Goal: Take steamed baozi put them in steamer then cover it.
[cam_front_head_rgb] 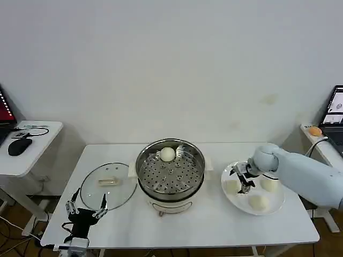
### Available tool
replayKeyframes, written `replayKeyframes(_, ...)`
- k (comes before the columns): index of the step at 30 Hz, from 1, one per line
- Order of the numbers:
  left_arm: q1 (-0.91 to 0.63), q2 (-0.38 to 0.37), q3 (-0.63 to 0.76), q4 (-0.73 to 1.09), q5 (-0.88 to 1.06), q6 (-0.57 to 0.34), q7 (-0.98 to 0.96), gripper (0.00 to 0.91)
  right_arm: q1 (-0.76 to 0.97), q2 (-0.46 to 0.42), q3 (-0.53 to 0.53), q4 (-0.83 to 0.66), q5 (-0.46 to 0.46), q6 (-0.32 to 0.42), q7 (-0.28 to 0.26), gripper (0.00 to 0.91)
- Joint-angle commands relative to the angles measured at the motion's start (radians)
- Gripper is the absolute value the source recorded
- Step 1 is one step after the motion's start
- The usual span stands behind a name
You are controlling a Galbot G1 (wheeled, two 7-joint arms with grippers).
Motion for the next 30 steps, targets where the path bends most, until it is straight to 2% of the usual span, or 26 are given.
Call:
replayKeyframes(1, 0.000, 0.000, 0.000, -0.001, -0.008, 0.001, 0.002, 0.907, -0.008, 0.027, 0.003, -0.022, -0.011, -0.011, 0.000, 0.846)
replayKeyframes(4, 0.005, 0.001, 0.002, -0.009, -0.038, 0.012, 0.007, 0.907, -0.015, 0.029, 0.004, -0.024, -0.011, -0.014, -0.004, 0.796)
replayKeyframes(7, 0.005, -0.001, 0.001, -0.008, -0.037, 0.012, 0.006, 0.907, -0.016, 0.032, 0.005, -0.026, -0.014, -0.015, -0.008, 0.675)
replayKeyframes(16, 0.004, -0.006, 0.001, -0.011, -0.034, 0.012, 0.004, 0.907, -0.001, 0.023, 0.005, -0.021, -0.011, -0.011, -0.024, 0.494)
replayKeyframes(25, 0.008, -0.009, 0.002, -0.021, -0.031, 0.013, 0.004, 0.907, 0.012, 0.007, 0.011, -0.012, -0.008, -0.002, -0.037, 0.494)
replayKeyframes(30, 0.005, -0.007, 0.002, -0.019, -0.031, 0.013, 0.003, 0.907, 0.088, -0.035, -0.001, 0.021, 0.014, -0.003, -0.041, 0.494)
